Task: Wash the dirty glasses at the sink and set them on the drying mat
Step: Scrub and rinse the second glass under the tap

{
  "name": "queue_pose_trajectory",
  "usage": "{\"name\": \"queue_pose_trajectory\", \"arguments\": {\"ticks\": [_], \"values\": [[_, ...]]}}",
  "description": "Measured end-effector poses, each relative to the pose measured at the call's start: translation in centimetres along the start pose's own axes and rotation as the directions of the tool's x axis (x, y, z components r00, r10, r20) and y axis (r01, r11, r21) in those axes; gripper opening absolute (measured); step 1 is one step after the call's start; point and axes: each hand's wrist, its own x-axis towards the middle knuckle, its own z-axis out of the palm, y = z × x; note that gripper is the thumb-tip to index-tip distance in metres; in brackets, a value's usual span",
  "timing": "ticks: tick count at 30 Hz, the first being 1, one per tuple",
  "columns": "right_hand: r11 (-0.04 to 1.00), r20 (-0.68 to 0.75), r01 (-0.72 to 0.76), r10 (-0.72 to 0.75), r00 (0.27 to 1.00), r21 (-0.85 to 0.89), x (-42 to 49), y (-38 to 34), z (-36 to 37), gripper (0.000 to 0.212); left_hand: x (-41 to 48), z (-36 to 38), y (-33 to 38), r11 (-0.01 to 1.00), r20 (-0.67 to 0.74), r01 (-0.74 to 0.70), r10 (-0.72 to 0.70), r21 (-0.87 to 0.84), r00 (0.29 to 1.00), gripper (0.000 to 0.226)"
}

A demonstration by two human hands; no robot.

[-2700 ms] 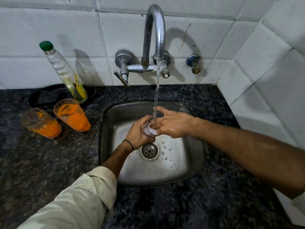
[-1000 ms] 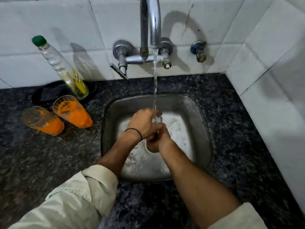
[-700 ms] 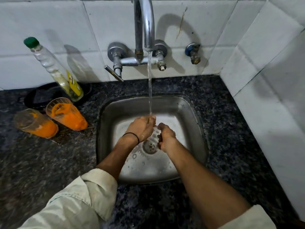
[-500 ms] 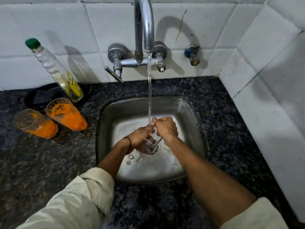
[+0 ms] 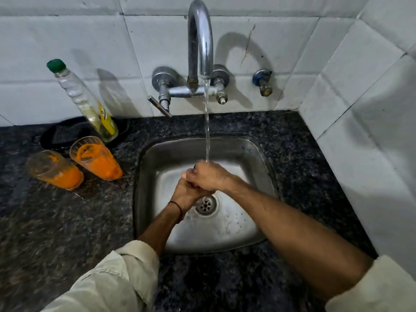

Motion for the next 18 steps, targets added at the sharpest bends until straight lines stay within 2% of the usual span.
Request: {"name": "queue_pose_trajectory", "arguments": {"ticks": [3, 4, 5, 7, 10, 12, 13, 14, 15, 16, 18], "values": [[0.987, -0.137, 0.007, -0.029, 0.990, -0.159, -1.3, -1.2, 0.0, 0.031, 0.7, 0.7, 1.3, 0.986, -0.048, -0.140, 0.145, 0.086, 0.988, 0.037], [0.969, -0.130, 0.041, -0.074, 0.989, -0.242, -2.0, -1.4, -0.4, 0.032, 0.8, 0.5, 1.8, 0.978, -0.030, -0.191, 0.194, 0.079, 0.980, 0.036], [0.944, -0.083, 0.099, -0.132, 0.988, -0.316, -2.7, -1.4, -0.9, 0.031, 0.9, 0.2, 2.2, 0.967, -0.011, -0.244, 0.245, 0.072, 0.969, 0.038], [0.868, 0.097, 0.259, -0.241, 0.966, -0.424, -4.6, -0.9, -2.9, 0.030, 1.1, -0.9, 2.8, 0.943, 0.025, -0.317, 0.316, 0.103, 0.949, 0.045], [0.615, 0.353, 0.476, -0.320, 0.879, -0.628, -5.8, 0.2, -7.5, 0.050, 1.3, -1.2, 3.6, 0.910, 0.079, -0.296, 0.285, 0.292, 0.955, 0.049], [0.471, 0.408, 0.533, -0.346, 0.845, -0.703, -5.0, 0.5, -8.8, 0.054, 1.6, -0.5, 3.7, 0.891, 0.045, -0.281, 0.284, 0.358, 0.958, 0.049], [0.462, 0.387, 0.512, -0.341, 0.857, -0.724, -4.8, 0.4, -8.8, 0.047, 1.6, -0.2, 3.8, 0.911, 0.013, -0.294, 0.303, 0.290, 0.953, 0.051], [0.484, 0.345, 0.468, -0.325, 0.881, -0.740, -4.5, 0.1, -8.4, 0.038, 1.6, 0.0, 3.8, 0.929, -0.023, -0.311, 0.321, 0.200, 0.947, 0.053], [0.570, 0.275, 0.404, -0.303, 0.913, -0.715, -4.5, -0.2, -7.8, 0.029, 1.6, 0.1, 3.9, 0.929, -0.054, -0.340, 0.351, 0.149, 0.935, 0.052], [0.707, 0.190, 0.311, -0.247, 0.950, -0.635, -4.6, -0.6, -6.8, 0.024, 1.7, 0.4, 4.0, 0.922, -0.078, -0.368, 0.378, 0.122, 0.922, 0.047], [0.956, 0.066, 0.070, -0.053, 0.996, -0.284, -4.7, -2.0, -4.6, 0.021, 2.2, 0.8, 3.5, 0.889, -0.115, -0.413, 0.440, 0.196, 0.891, 0.028]]}}
